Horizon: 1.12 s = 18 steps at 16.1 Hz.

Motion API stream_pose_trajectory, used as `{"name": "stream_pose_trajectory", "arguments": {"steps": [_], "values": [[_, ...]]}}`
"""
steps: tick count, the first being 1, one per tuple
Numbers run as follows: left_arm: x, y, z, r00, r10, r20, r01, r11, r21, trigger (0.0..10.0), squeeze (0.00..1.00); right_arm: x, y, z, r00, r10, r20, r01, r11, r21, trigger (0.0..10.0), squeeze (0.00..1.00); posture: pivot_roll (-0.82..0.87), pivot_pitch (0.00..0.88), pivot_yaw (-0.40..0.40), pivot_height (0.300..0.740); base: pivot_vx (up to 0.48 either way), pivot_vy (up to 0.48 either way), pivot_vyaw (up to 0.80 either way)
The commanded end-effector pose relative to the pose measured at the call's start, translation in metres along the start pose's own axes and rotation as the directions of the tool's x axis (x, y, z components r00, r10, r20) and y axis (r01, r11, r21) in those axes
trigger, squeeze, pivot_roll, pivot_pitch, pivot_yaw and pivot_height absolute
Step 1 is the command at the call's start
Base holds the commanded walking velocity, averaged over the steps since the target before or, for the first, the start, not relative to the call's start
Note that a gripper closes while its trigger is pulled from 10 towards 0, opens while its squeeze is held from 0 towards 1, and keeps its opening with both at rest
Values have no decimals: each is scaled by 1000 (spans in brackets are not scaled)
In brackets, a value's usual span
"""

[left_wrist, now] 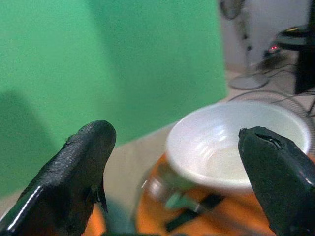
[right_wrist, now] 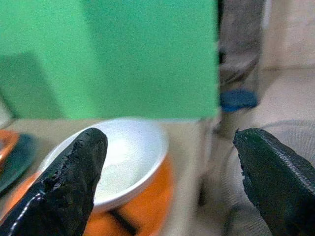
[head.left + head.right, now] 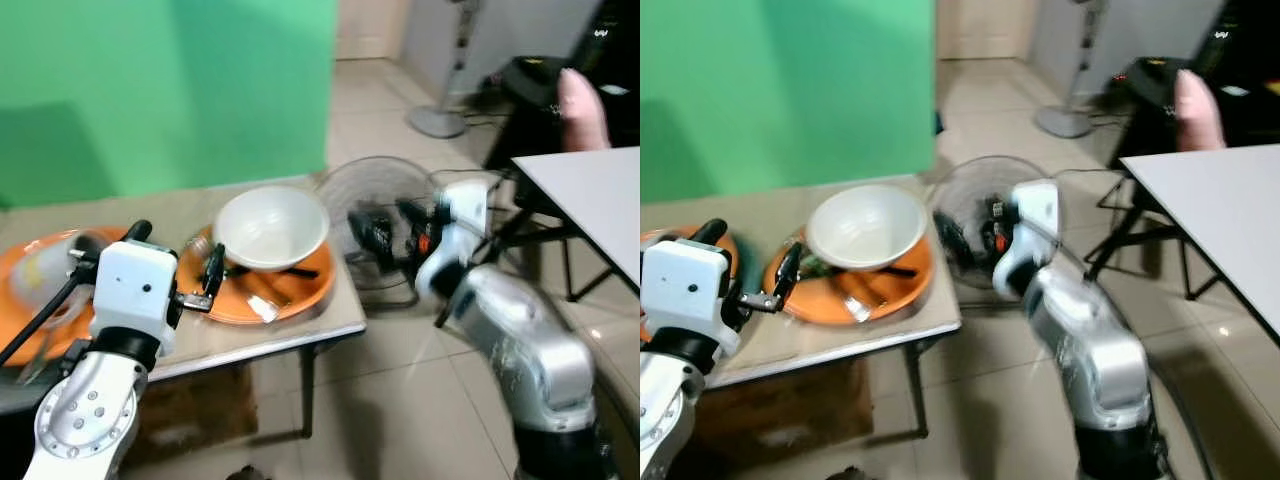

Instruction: Setting the table

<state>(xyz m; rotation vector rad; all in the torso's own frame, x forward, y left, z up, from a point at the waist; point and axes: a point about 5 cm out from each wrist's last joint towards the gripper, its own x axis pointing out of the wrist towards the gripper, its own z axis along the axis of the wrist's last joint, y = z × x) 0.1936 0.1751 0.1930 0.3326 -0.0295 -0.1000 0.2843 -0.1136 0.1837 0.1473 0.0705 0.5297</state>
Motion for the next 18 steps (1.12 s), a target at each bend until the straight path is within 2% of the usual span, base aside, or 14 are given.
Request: {"name": "stream_pose_trajectory", "arguments": {"steps": [1,2,4,7,8,11,18], "values": [[0,-4,4,999,-41,14,41,999,2,10000,0,-1,-10,-7,998,-37,-52,37,999,14,10000,0,73,50,-3,740,0,0,0],[1,-4,6,997,-79,17,79,997,18,10000,0,7,-12,-3,997,-11,-82,13,999,32,10000,1000,72,52,2,740,0,0,0],[1,-5,8,988,-154,25,153,988,30,10000,0,20,-14,0,987,4,-162,5,998,57,10000,1000,64,53,5,740,0,0,0],[2,-11,8,958,-286,11,286,958,36,10000,0,42,-14,0,973,45,-228,0,981,192,10000,1000,66,49,-9,740,0,0,0],[5,-14,10,950,-312,15,312,949,42,10000,0,50,-16,-2,970,50,-239,11,969,245,10000,1000,62,42,-37,740,0,0,0],[12,-11,12,957,-289,28,287,956,61,10000,0,59,-9,-2,965,68,-254,5,961,278,10000,1000,47,60,-72,740,0,0,0],[6,-13,6,960,-281,11,281,960,20,10000,0,77,8,-6,949,112,-295,-27,960,278,10000,1000,37,73,-81,740,0,0,0]]}}
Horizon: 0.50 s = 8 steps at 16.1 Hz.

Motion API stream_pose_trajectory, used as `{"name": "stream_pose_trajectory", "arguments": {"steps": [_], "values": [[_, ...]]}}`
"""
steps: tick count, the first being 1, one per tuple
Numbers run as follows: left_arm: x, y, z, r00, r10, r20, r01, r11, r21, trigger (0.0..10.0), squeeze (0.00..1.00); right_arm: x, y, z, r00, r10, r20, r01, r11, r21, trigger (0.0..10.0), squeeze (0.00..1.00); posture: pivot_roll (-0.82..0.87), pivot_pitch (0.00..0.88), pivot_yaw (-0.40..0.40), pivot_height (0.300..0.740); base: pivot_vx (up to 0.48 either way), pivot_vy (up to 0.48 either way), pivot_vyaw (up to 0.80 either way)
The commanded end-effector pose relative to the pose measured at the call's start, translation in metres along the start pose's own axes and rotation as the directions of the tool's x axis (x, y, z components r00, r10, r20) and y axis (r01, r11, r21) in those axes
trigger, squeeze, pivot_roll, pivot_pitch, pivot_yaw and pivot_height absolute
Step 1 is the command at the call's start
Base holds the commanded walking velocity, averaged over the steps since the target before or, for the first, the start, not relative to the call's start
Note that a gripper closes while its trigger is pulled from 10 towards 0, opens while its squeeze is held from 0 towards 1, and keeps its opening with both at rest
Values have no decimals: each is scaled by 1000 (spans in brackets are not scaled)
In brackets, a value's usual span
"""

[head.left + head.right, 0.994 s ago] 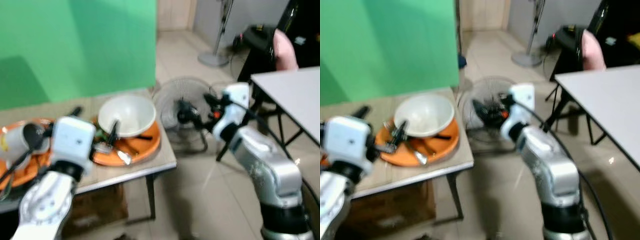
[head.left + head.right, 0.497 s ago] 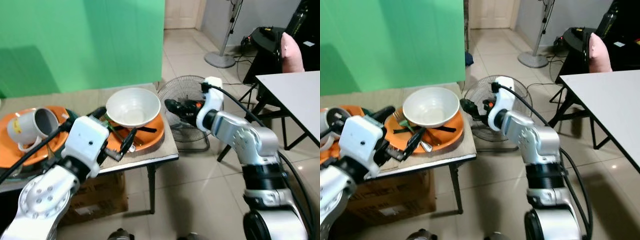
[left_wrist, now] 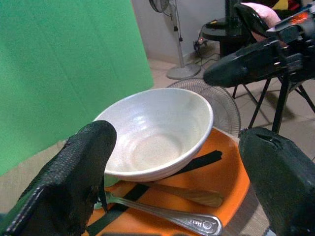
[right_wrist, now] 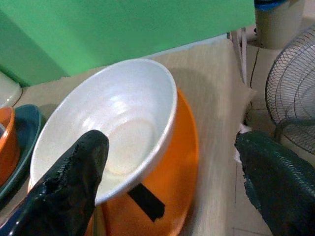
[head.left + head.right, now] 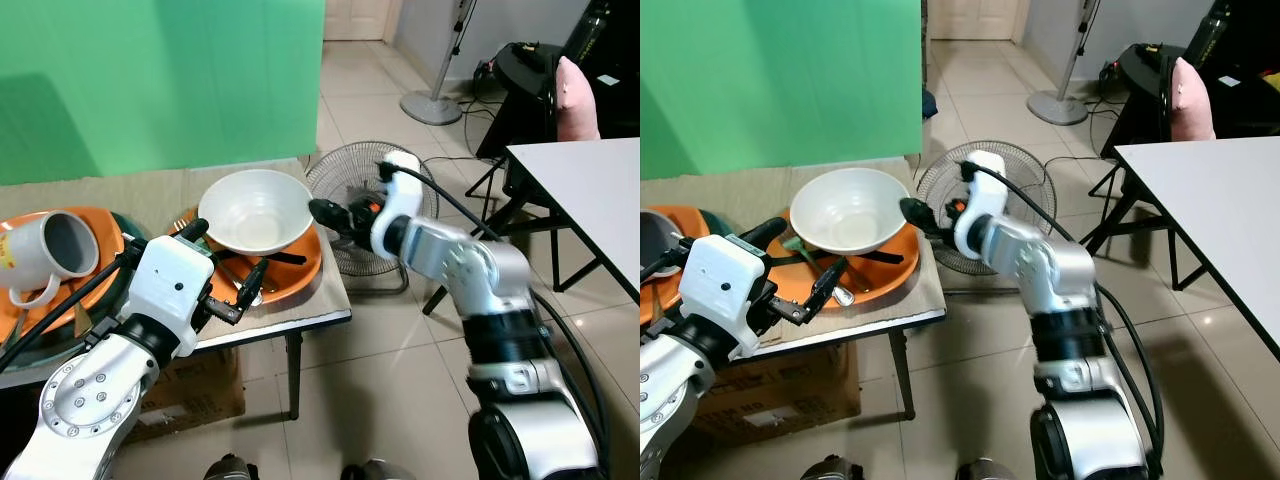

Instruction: Setting the table

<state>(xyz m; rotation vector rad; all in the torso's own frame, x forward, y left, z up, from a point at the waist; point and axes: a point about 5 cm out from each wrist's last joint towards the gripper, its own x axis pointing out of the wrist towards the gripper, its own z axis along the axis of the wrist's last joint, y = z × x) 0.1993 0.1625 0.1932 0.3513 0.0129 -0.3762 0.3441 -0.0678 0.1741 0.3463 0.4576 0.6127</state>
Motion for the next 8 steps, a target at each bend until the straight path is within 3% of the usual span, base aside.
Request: {"name": "stream_pose_trajectory", "arguments": {"steps": [1,4,5,7,8], "values": [[-1,-2,2,1000,-15,8,15,1000,6,10000,0,5,3,5,1000,-2,0,2,1000,-22,10000,1000,44,68,-80,740,0,0,0],[-4,-7,0,997,-77,-11,77,997,-16,10000,0,17,7,13,1000,13,-22,-13,1000,-11,10000,1000,50,60,-62,740,0,0,0],[-7,-11,-1,994,-111,-21,110,993,-34,10000,0,21,9,17,999,29,-35,-29,1000,10,10000,894,53,60,-56,740,0,0,0],[-13,-13,-3,989,-142,-41,140,989,-45,10000,0,29,13,20,996,47,-78,-44,998,41,10000,0,59,63,-49,740,0,0,0],[-15,-13,-3,988,-147,-49,145,989,-41,10000,0,32,14,20,994,49,-100,-46,998,36,10000,0,62,68,-53,740,0,0,0]]}}
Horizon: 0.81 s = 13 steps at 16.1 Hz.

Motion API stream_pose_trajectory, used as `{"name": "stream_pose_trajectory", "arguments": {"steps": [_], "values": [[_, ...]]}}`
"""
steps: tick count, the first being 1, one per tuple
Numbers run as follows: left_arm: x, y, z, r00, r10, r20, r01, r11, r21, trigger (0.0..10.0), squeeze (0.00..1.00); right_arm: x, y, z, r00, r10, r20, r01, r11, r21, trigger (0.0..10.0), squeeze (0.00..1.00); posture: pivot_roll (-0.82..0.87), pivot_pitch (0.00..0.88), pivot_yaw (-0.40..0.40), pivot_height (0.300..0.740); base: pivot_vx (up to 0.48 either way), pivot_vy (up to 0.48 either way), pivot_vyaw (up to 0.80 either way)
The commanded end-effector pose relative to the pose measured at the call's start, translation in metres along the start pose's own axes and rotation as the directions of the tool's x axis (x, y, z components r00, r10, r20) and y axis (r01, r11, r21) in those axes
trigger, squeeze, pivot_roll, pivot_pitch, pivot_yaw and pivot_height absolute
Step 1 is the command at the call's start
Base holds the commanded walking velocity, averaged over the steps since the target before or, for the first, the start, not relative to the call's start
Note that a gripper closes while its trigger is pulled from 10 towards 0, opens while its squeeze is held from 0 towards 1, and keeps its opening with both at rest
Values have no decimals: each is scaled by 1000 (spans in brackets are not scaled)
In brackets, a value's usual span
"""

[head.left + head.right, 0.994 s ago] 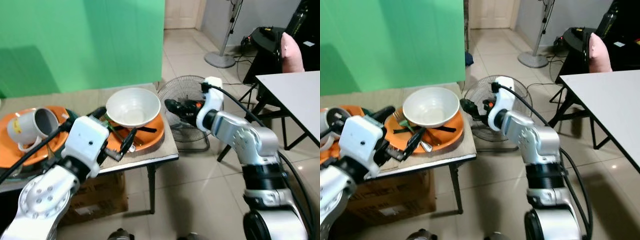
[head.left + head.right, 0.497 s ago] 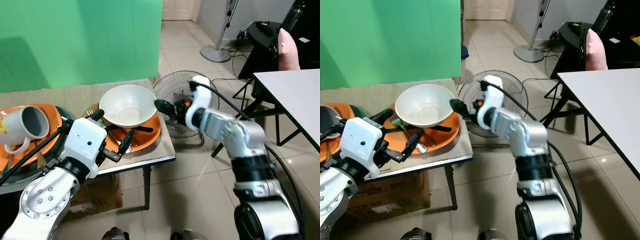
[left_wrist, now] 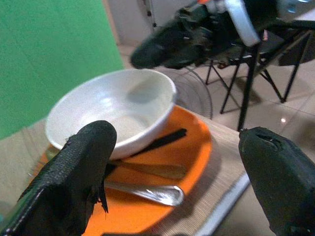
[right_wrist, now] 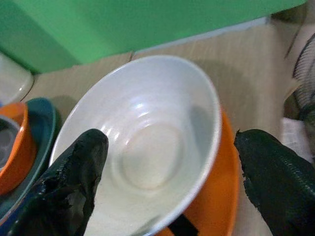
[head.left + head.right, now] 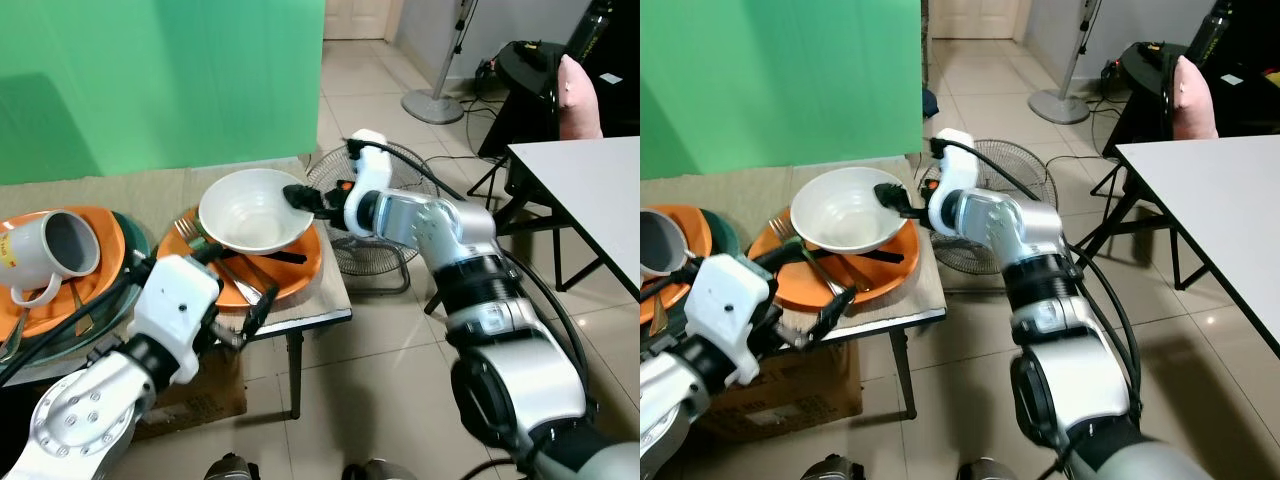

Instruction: Setting the table

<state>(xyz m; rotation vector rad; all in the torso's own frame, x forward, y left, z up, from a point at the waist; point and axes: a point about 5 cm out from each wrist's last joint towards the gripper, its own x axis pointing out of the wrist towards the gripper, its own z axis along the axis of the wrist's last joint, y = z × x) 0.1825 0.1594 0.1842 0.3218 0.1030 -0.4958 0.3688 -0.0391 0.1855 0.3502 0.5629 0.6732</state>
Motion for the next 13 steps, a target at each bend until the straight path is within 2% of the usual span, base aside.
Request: {"name": "stream_pose_trajectory", "arguments": {"steps": [1,2,4,6,7,8,9,10,11,13], "values": [[-4,-1,3,1000,-13,-1,13,1000,10,10000,0,2,0,2,1000,3,-7,-3,1000,1,10000,0,71,71,-57,740,0,0,0],[-6,0,2,1000,-10,-8,10,1000,15,10000,0,4,1,1,1000,10,-22,-10,1000,0,10000,0,74,73,-60,740,0,0,0],[-16,2,0,999,1,-39,0,1000,29,10000,0,13,-4,-11,994,-59,-95,60,998,3,10000,0,90,75,-69,740,0,0,0],[-19,2,0,999,2,-48,0,999,34,10000,0,16,-9,-19,988,-91,-123,102,991,87,10000,0,95,77,-72,740,0,0,0],[-20,3,-1,999,9,-50,-7,999,40,10000,0,17,-8,-23,988,-69,-141,90,984,153,9843,0,95,77,-72,740,0,0,0],[-20,3,-1,999,13,-52,-11,999,42,10000,0,18,-6,-26,988,-35,-150,64,979,194,4353,0,94,78,-74,740,0,0,0],[-20,4,-1,998,19,-55,-16,999,44,10000,0,20,-2,-29,989,10,-148,28,967,252,1059,0,99,76,-78,740,0,0,0],[-20,4,-2,998,20,-55,-18,999,44,10000,0,20,-1,-29,989,20,-149,21,964,266,1059,0,99,76,-78,740,0,0,0],[-21,5,-1,998,28,-55,-26,999,48,10000,0,22,2,-29,989,50,-140,-5,954,301,0,0,101,75,-77,740,0,0,0],[-21,6,-1,998,35,-57,-32,998,52,10000,0,22,3,-28,989,56,-135,-9,947,323,0,0,98,70,-75,740,0,0,0]]}}
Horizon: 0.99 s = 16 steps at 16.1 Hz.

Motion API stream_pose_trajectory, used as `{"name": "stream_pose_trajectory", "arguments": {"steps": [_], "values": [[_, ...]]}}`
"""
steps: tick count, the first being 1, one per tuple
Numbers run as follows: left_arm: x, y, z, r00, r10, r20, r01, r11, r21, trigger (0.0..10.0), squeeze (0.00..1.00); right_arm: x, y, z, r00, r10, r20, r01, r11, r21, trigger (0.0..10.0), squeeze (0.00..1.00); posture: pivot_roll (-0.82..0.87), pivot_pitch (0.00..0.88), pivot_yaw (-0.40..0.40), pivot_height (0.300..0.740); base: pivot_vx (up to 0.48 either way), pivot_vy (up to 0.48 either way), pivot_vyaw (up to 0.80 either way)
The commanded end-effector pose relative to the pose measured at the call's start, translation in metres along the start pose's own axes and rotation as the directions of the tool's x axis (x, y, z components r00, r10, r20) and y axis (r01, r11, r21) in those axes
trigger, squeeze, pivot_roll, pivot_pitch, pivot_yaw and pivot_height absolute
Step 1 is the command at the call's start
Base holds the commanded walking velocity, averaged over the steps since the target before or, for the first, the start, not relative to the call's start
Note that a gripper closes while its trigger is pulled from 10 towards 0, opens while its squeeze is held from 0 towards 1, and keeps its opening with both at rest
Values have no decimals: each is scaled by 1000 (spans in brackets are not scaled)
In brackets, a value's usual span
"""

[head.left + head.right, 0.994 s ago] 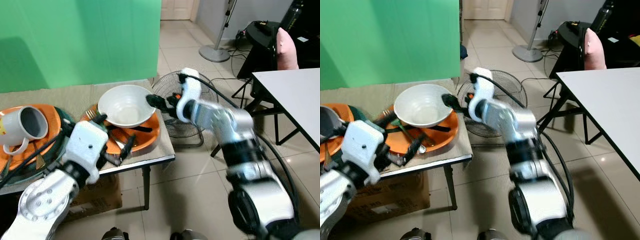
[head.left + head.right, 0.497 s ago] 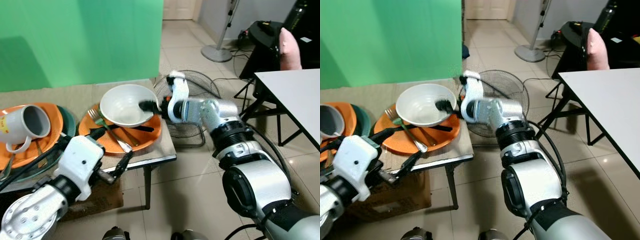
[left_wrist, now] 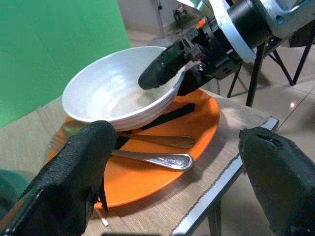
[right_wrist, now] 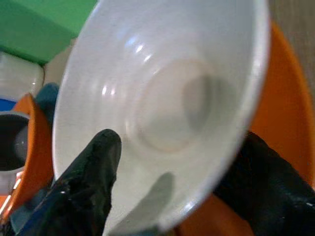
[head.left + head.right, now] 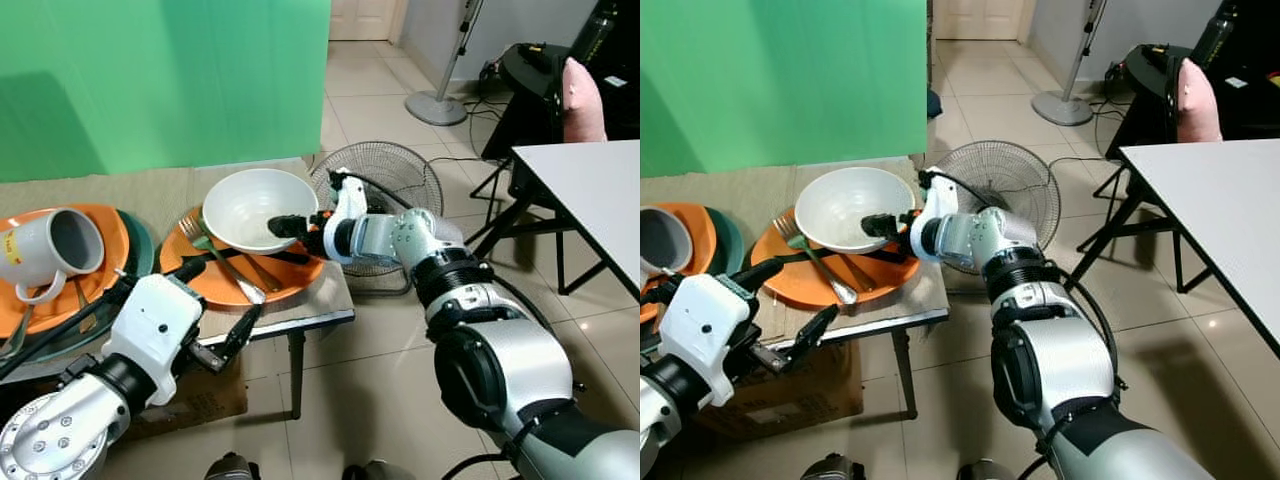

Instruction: Setting the table

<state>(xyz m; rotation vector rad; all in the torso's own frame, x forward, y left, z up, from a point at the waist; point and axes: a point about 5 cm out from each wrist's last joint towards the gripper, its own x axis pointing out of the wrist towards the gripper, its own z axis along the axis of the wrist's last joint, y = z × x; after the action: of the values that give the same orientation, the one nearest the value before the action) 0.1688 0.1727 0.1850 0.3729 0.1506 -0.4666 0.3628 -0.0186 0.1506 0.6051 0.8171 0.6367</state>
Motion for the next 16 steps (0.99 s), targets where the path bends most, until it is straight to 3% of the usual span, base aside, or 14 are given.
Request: {"name": "stream_pose_trajectory", "arguments": {"steps": [1,16], "values": [[-3,1,2,1000,12,4,-12,1000,15,10000,0,-2,3,5,1000,12,10,-12,1000,9,0,0,98,70,-75,740,0,0,0],[2,6,3,999,27,18,-28,999,40,10000,0,-1,-5,4,999,-32,28,28,993,116,0,0,91,62,-68,740,0,0,0]]}}
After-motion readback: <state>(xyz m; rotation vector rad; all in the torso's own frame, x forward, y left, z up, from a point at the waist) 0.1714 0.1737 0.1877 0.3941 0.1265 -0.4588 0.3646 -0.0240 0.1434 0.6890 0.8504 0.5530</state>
